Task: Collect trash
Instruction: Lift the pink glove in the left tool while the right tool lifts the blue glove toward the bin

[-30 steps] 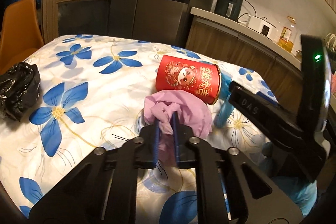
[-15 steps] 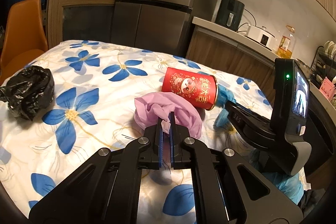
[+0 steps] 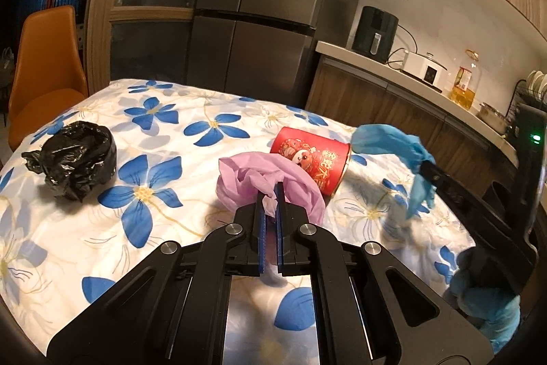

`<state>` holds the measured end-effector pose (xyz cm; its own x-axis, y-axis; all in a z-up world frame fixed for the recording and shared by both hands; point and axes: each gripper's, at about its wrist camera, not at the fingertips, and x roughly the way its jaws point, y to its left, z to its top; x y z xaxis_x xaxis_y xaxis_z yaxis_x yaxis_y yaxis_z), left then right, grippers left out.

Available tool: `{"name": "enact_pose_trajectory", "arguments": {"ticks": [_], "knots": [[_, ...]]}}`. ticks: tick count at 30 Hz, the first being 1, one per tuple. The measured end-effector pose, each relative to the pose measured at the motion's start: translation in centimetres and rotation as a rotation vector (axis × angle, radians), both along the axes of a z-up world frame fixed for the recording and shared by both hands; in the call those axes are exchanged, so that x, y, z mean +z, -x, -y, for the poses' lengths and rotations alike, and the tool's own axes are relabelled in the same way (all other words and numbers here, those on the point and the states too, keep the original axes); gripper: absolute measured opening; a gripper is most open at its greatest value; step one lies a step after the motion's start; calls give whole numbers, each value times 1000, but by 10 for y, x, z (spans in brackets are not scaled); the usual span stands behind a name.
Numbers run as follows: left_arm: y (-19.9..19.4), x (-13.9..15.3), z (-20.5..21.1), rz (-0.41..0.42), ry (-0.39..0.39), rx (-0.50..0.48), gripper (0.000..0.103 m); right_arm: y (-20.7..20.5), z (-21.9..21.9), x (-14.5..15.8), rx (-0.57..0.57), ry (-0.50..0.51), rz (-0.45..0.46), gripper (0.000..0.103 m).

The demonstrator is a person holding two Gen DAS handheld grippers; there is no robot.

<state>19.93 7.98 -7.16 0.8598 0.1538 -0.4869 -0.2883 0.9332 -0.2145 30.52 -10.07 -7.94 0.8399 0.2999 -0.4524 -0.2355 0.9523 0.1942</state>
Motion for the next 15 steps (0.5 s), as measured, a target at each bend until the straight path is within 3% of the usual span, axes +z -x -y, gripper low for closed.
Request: {"name": "enact_pose_trajectory", "arguments": {"ticks": [15], "knots": [[28,33,34,57,-55,-35,3,72,46,45,-10,-56,113,4]]}}
